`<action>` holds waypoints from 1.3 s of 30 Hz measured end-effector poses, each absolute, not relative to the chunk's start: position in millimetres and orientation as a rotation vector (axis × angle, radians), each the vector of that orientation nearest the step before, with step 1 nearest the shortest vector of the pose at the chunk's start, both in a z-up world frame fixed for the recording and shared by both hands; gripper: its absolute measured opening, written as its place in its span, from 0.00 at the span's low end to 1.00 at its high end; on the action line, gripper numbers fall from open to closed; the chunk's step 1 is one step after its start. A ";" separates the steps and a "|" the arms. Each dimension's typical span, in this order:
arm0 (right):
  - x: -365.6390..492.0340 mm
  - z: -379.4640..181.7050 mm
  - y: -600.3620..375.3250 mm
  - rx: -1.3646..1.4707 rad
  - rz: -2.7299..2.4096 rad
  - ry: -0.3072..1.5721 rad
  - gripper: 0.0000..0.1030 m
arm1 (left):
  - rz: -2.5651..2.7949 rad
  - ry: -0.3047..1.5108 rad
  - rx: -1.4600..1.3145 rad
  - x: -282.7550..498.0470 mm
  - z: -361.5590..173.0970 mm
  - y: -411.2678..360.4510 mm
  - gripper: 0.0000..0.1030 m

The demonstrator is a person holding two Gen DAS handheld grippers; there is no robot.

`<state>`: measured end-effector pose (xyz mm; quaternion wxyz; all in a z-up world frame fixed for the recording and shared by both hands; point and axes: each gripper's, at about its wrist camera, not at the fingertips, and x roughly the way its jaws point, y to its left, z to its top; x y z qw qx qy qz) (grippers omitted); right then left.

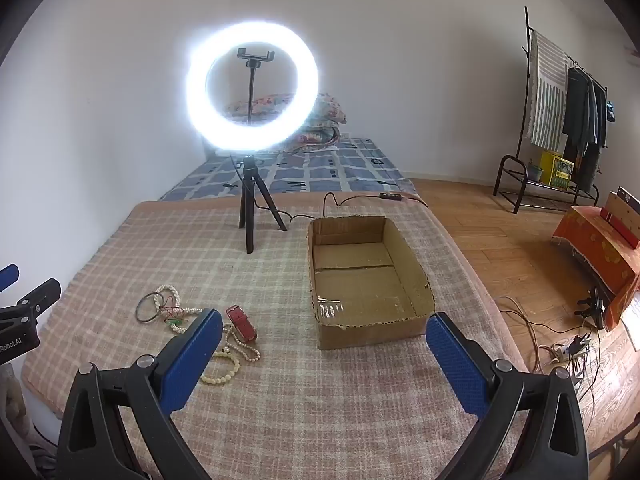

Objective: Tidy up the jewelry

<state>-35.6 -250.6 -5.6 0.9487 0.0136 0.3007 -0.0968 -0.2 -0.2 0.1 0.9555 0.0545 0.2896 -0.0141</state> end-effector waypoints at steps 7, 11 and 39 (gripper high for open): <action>-35.5 -5.7 -251.1 0.029 -0.196 0.611 1.00 | -0.029 0.590 0.118 0.1 0.0 -0.2 1.00; -35.5 -5.9 -251.9 0.031 -0.196 0.612 1.00 | -0.031 0.589 0.118 -0.1 0.0 -0.1 1.00; -34.7 -5.1 -254.0 0.035 -0.199 0.615 1.00 | -0.029 0.583 0.120 -4.0 2.4 -16.0 1.00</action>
